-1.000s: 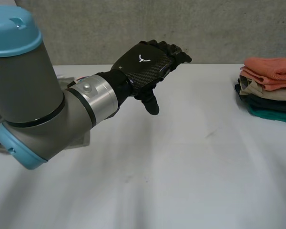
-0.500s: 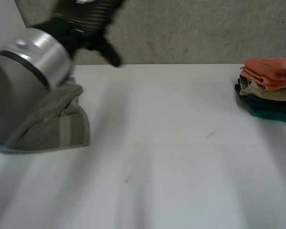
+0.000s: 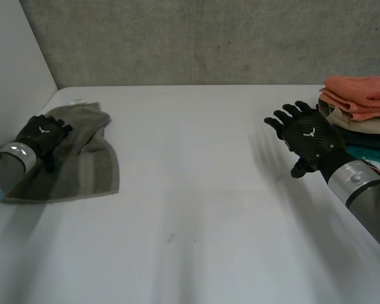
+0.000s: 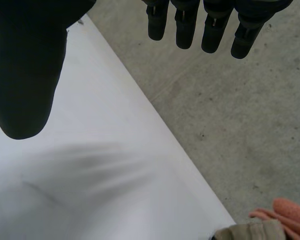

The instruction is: Fold the laundry.

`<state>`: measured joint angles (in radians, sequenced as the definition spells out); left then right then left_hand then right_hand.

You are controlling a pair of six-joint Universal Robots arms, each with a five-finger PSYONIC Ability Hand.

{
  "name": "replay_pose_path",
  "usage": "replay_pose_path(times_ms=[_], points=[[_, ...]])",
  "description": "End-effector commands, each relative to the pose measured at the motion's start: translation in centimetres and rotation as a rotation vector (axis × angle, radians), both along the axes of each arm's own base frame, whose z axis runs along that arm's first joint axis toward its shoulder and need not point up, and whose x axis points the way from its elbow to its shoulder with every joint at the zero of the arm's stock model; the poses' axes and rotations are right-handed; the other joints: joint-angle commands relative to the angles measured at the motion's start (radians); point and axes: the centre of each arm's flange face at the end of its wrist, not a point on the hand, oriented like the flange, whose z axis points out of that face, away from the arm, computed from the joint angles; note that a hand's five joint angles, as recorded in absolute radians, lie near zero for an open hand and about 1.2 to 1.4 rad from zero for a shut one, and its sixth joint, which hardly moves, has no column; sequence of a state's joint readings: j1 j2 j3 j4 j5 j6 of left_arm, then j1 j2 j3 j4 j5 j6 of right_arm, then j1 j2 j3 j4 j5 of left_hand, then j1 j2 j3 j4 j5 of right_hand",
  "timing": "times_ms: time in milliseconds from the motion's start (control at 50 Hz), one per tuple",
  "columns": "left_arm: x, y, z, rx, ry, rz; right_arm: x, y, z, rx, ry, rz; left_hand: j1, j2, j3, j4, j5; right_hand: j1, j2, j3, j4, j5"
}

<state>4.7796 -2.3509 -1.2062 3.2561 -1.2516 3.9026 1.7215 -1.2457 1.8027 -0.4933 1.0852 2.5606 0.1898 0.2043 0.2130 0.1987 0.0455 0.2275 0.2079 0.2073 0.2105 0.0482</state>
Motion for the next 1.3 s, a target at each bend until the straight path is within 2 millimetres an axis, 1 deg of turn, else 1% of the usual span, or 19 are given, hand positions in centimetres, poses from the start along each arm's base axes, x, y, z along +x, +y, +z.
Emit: replay_pose_path(times_ms=[20,80,140,160,240,300,380,480,540,600,620,700,780,840,860,960,1080,1160,1300], points=[[0.3,-1.9,-2.9,0.023,0.011,0.011,-0.1,0.0,-0.7,0.021,0.002,-0.007,0.432,0.418,0.409,0.423,0.402,-0.053,-0.033,-0.033,-0.036,-0.048],[-0.1,-2.0,-2.7,0.006,0.012,0.011,-0.2,-0.2,-0.8,0.020,0.005,-0.021,1.204,1.190,1.181,1.195,1.174,-0.053,-0.033,-0.033,-0.036,-0.048],[-0.3,-2.2,-1.7,-0.027,0.026,0.038,-0.3,-0.2,-0.8,0.020,0.005,-0.030,1.207,1.192,1.183,1.198,1.176,-0.053,-0.033,-0.033,-0.036,-0.048],[-1.1,-2.2,0.4,-0.079,0.062,0.050,-0.3,-0.3,-0.8,0.018,0.005,-0.035,1.207,1.192,1.183,1.198,1.176,-0.053,-0.033,-0.033,-0.036,-0.048],[-3.5,-1.0,5.4,-0.151,0.216,0.035,-0.4,-0.4,-0.7,0.012,0.005,-0.044,1.207,1.192,1.183,1.198,1.176,-0.053,-0.033,-0.033,-0.036,-0.048],[-4.9,0.4,7.3,-0.154,0.295,0.010,-0.4,-0.5,-0.5,0.005,0.003,-0.050,1.207,1.192,1.183,1.198,1.176,-0.053,-0.033,-0.033,-0.036,-0.048],[-10.2,5.9,11.7,-0.162,0.429,-0.126,-0.8,-1.0,0.4,-0.016,-0.006,-0.096,1.207,1.192,1.183,1.198,1.176,-0.053,-0.033,-0.033,-0.036,-0.048],[-15.7,11.9,14.0,-0.133,0.545,-0.304,-1.6,-1.7,1.4,-0.045,-0.010,-0.172,1.207,1.192,1.183,1.198,1.176,-0.053,-0.033,-0.033,-0.036,-0.048],[-18.5,14.6,14.0,-0.100,0.602,-0.384,-1.9,-1.9,1.7,-0.052,-0.015,-0.201,1.207,1.192,1.183,1.198,1.176,-0.053,-0.033,-0.033,-0.036,-0.048],[-20.5,15.7,12.7,-0.069,0.614,-0.426,-2.0,-1.9,1.6,-0.050,-0.014,-0.212,1.207,1.192,1.183,1.198,1.176,-0.053,-0.033,-0.033,-0.036,-0.048],[-22.2,16.2,10.3,-0.017,0.602,-0.448,-2.0,-1.9,1.6,-0.048,-0.015,-0.213,1.207,1.192,1.183,1.198,1.176,-0.053,-0.033,-0.033,-0.036,-0.048],[-25.9,17.1,5.1,0.085,0.564,-0.482,-2.1,-1.9,1.5,-0.042,-0.013,-0.227,1.207,1.192,1.183,1.198,1.176,-0.053,-0.033,-0.033,-0.036,-0.048],[-27.5,17.5,2.3,0.141,0.522,-0.461,-2.4,-1.8,1.3,-0.013,-0.004,-0.264,1.192,1.178,1.169,1.183,1.162,-0.053,-0.033,-0.033,-0.036,-0.048],[-27.6,17.7,2.6,0.138,0.507,-0.448,-2.5,-1.6,1.2,0.013,0.002,-0.283,0.285,0.270,0.262,0.276,0.254,-0.053,-0.033,-0.033,-0.036,-0.048],[-27.5,17.8,3.4,0.124,0.510,-0.443,-2.6,-1.5,1.0,0.035,0.003,-0.291,0.180,0.166,0.157,0.171,0.150,-0.053,-0.033,-0.033,-0.036,-0.048],[-25.4,17.7,9.2,0.016,0.553,-0.397,-2.6,-0.9,1.0,0.117,0.009,-0.296,0.062,0.047,0.039,0.053,0.032,-0.053,-0.033,-0.033,-0.036,-0.048],[-19.2,15.7,11.8,-0.041,0.545,-0.252,-1.5,2.5,1.3,0.342,0.015,-0.256,0.065,0.050,0.042,0.056,0.035,-0.053,-0.033,-0.033,-0.036,-0.048],[-15.2,14.2,10.8,-0.045,0.456,-0.148,-0.3,5.7,0.8,0.502,0.012,-0.210,0.085,0.071,0.062,0.076,0.055,-0.053,-0.033,-0.033,-0.036,-0.048],[-8.6,11.6,5.4,0.010,0.133,-0.022,2.7,11.8,-1.3,0.577,0.032,-0.064,0.091,0.077,0.068,0.082,0.061,0.057,0.077,0.077,0.074,0.062]])
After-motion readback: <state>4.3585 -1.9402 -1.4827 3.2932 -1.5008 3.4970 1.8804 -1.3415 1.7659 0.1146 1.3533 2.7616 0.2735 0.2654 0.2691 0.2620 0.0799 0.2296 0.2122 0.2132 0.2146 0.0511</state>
